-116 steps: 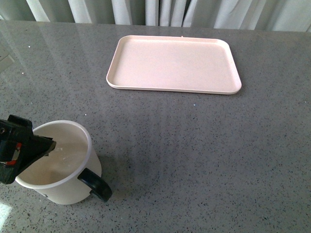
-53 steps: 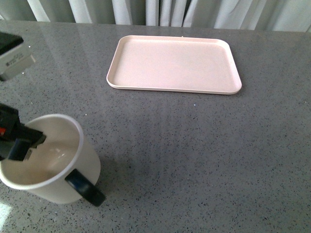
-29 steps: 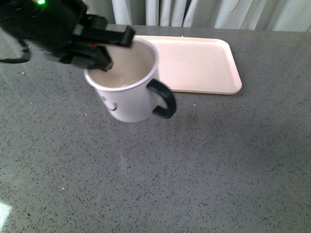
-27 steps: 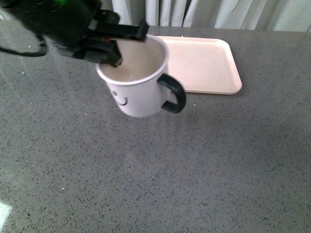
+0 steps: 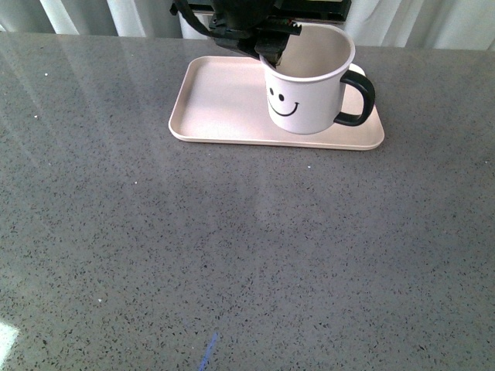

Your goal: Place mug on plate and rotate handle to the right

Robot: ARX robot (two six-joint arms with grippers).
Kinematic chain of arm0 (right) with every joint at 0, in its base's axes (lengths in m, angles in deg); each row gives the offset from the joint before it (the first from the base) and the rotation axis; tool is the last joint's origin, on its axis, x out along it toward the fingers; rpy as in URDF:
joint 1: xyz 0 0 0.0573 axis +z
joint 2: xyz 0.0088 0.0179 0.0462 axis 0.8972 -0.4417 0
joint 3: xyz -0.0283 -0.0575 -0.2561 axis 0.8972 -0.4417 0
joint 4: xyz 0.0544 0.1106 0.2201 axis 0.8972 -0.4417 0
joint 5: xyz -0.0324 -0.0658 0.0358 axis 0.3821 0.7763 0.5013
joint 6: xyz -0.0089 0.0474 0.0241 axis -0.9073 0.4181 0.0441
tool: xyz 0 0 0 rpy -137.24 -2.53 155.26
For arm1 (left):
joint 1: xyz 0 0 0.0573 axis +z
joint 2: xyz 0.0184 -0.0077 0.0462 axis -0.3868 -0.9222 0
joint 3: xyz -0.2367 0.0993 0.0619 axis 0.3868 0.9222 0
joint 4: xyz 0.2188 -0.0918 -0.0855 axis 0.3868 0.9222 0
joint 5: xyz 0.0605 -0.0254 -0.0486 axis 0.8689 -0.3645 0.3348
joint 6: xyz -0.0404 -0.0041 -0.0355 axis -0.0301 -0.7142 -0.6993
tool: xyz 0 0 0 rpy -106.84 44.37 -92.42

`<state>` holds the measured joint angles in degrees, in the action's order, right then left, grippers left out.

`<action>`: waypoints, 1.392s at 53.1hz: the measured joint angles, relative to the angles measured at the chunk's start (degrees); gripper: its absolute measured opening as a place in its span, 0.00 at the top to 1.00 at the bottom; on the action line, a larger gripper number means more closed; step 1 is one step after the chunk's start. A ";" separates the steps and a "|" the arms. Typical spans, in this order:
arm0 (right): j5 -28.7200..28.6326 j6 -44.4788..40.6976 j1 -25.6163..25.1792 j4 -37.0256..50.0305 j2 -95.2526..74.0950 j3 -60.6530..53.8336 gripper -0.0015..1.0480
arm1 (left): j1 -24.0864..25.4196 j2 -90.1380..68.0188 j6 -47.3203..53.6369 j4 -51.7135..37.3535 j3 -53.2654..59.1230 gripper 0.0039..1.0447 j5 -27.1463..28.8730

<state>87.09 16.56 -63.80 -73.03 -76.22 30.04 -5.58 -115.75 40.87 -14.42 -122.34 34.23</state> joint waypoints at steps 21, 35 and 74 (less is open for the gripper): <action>0.02 -0.02 0.00 0.00 0.00 0.00 0.09 | 0.20 -9.27 4.44 7.45 -14.95 0.98 1.70; 0.00 0.00 0.00 0.00 0.00 0.00 0.09 | 0.46 -14.82 7.30 12.41 -24.33 0.98 2.05; 0.00 0.00 0.00 0.00 0.00 0.00 0.09 | 0.48 -20.61 10.10 17.05 -32.04 0.98 3.43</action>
<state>87.09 16.56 -63.80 -73.03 -76.22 30.04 -5.10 -136.36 50.97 2.63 -154.38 37.66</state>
